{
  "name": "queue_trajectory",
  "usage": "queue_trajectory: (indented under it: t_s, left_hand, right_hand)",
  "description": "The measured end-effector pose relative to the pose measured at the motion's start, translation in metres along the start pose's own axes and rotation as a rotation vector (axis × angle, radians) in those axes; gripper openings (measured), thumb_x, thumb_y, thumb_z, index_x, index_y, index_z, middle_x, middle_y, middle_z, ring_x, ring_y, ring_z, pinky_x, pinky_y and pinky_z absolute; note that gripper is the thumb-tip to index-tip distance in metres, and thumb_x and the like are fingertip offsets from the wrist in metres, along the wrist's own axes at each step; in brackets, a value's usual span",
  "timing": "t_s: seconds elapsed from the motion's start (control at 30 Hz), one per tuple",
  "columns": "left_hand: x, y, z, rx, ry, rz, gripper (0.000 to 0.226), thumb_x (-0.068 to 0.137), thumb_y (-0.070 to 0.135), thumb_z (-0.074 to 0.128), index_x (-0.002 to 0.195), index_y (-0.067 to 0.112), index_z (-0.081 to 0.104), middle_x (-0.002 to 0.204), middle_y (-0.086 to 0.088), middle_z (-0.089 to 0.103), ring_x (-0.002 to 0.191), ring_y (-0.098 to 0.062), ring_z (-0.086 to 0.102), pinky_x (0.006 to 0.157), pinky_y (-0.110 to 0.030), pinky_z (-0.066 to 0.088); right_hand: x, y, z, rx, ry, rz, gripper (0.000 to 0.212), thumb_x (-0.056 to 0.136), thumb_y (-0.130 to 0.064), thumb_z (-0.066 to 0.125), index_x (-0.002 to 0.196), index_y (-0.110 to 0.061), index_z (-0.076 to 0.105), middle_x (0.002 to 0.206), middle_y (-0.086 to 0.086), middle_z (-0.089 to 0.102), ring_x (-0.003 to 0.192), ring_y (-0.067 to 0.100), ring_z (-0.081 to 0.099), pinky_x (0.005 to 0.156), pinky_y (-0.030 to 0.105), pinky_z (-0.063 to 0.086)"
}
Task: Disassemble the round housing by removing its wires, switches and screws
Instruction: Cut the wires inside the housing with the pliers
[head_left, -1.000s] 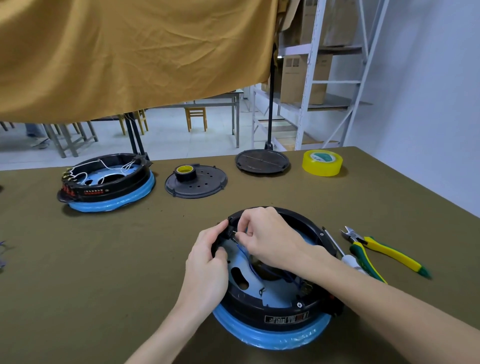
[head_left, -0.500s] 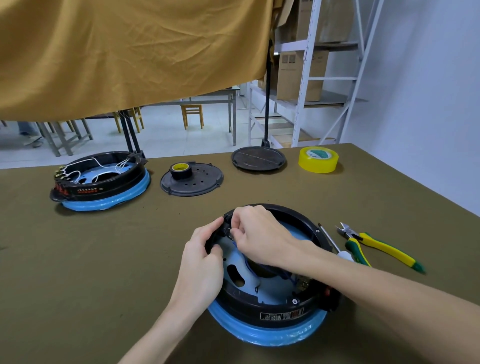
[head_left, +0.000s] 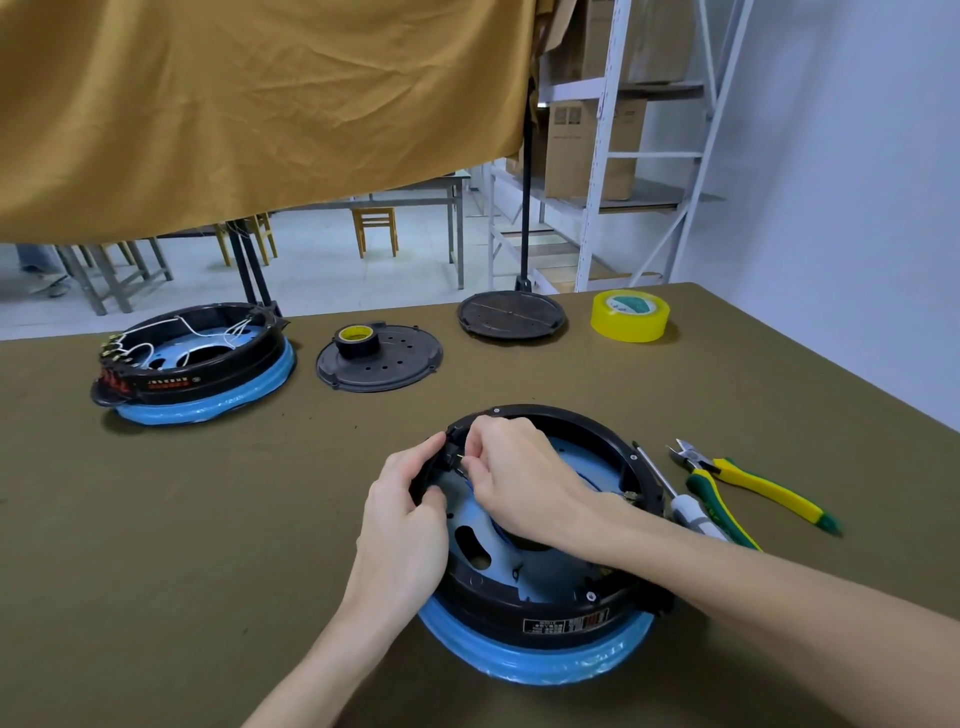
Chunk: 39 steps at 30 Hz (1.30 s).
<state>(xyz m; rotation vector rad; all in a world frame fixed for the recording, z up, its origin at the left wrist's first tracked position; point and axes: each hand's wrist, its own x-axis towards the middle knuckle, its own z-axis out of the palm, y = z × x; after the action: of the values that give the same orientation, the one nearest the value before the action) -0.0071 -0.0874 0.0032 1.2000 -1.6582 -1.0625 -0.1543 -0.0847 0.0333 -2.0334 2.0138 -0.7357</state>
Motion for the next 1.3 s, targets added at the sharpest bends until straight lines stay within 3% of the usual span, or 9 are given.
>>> queue_trajectory:
  t_s: [0.2, 0.3, 0.5, 0.63, 0.73, 0.83, 0.97, 1.13, 1.3]
  left_hand:
    - [0.004, -0.004, 0.001, -0.031, 0.011, 0.024, 0.062, 0.096, -0.006, 0.045, 0.137, 0.039, 0.058, 0.132, 0.029, 0.055, 0.122, 0.018, 0.046, 0.108, -0.026, 0.041]
    - [0.008, -0.008, 0.002, -0.041, -0.007, 0.032, 0.062, 0.098, -0.006, 0.043, 0.142, 0.037, 0.056, 0.137, 0.026, 0.054, 0.128, 0.011, 0.046, 0.110, -0.025, 0.038]
    - [0.020, -0.005, 0.017, 0.083, -0.024, 0.120, 0.059, 0.095, -0.012, 0.039, 0.138, 0.022, 0.061, 0.148, 0.015, 0.045, 0.138, 0.000, 0.037, 0.118, -0.024, 0.028]
    - [0.033, -0.004, 0.023, 0.093, -0.063, 0.160, 0.049, 0.100, -0.001, 0.047, 0.134, 0.031, 0.061, 0.142, 0.018, 0.050, 0.128, -0.001, 0.046, 0.105, -0.016, 0.035]
    - [0.037, -0.006, 0.033, -0.104, -0.012, 0.092, 0.046, 0.104, 0.000, 0.042, 0.126, 0.029, 0.068, 0.132, 0.011, 0.062, 0.113, 0.002, 0.059, 0.076, -0.004, 0.048]
    - [0.035, -0.005, 0.038, -0.191, 0.006, 0.059, 0.050, 0.105, -0.003, 0.036, 0.120, 0.029, 0.071, 0.128, 0.009, 0.066, 0.114, 0.001, 0.061, 0.079, -0.011, 0.050]
    - [0.031, -0.001, 0.035, -0.191, -0.004, 0.047, 0.050, 0.105, -0.004, 0.036, 0.122, 0.028, 0.070, 0.131, 0.008, 0.065, 0.113, 0.005, 0.058, 0.085, -0.013, 0.047]
    - [0.029, -0.002, 0.032, -0.193, -0.018, 0.046, 0.049, 0.105, -0.003, 0.035, 0.125, 0.027, 0.068, 0.132, 0.004, 0.064, 0.117, -0.005, 0.059, 0.092, -0.024, 0.048]
    - [0.028, -0.006, 0.031, -0.191, -0.006, 0.064, 0.049, 0.105, -0.003, 0.035, 0.125, 0.028, 0.068, 0.135, 0.003, 0.063, 0.123, -0.013, 0.057, 0.100, -0.030, 0.047]
  right_hand:
    - [0.001, -0.001, -0.004, -0.038, -0.013, -0.011, 0.015, 0.098, -0.015, 0.055, 0.090, -0.004, 0.061, 0.077, 0.013, 0.066, 0.077, 0.034, 0.062, 0.075, 0.049, 0.055]
    - [0.004, 0.003, -0.008, -0.031, -0.016, -0.027, 0.018, 0.097, -0.018, 0.060, 0.086, -0.006, 0.067, 0.073, 0.010, 0.068, 0.076, 0.031, 0.065, 0.074, 0.046, 0.056]
    - [-0.004, 0.018, -0.022, -0.003, 0.133, -0.097, 0.020, 0.099, -0.034, 0.060, 0.094, -0.015, 0.063, 0.093, 0.000, 0.057, 0.087, 0.023, 0.058, 0.078, 0.037, 0.047]
    - [-0.025, 0.063, -0.060, 0.011, 0.378, 0.054, 0.016, 0.100, -0.030, 0.057, 0.092, -0.018, 0.064, 0.092, -0.002, 0.056, 0.084, 0.019, 0.057, 0.074, 0.036, 0.048]
    - [-0.040, 0.101, -0.081, -0.304, 0.275, 0.365, 0.021, 0.101, -0.026, 0.047, 0.112, -0.014, 0.059, 0.115, 0.010, 0.057, 0.108, 0.032, 0.057, 0.088, 0.041, 0.045]
    - [-0.055, 0.124, -0.087, -0.431, 0.005, 0.625, 0.039, 0.098, -0.029, 0.043, 0.130, -0.008, 0.049, 0.135, 0.017, 0.048, 0.126, 0.040, 0.048, 0.101, 0.048, 0.039]
    - [-0.070, 0.145, -0.092, -0.402, -0.245, 0.793, 0.069, 0.096, -0.055, 0.045, 0.148, -0.009, 0.039, 0.148, 0.018, 0.041, 0.133, 0.040, 0.047, 0.108, 0.054, 0.040]
    - [-0.072, 0.150, -0.098, -0.492, -0.209, 0.712, 0.052, 0.095, -0.047, 0.051, 0.134, -0.012, 0.054, 0.138, 0.019, 0.050, 0.124, 0.039, 0.052, 0.098, 0.044, 0.043]
    - [-0.081, 0.140, -0.071, -0.639, 0.073, 0.616, 0.045, 0.105, -0.045, 0.035, 0.125, -0.007, 0.050, 0.121, 0.011, 0.049, 0.108, 0.033, 0.059, 0.083, 0.040, 0.039]
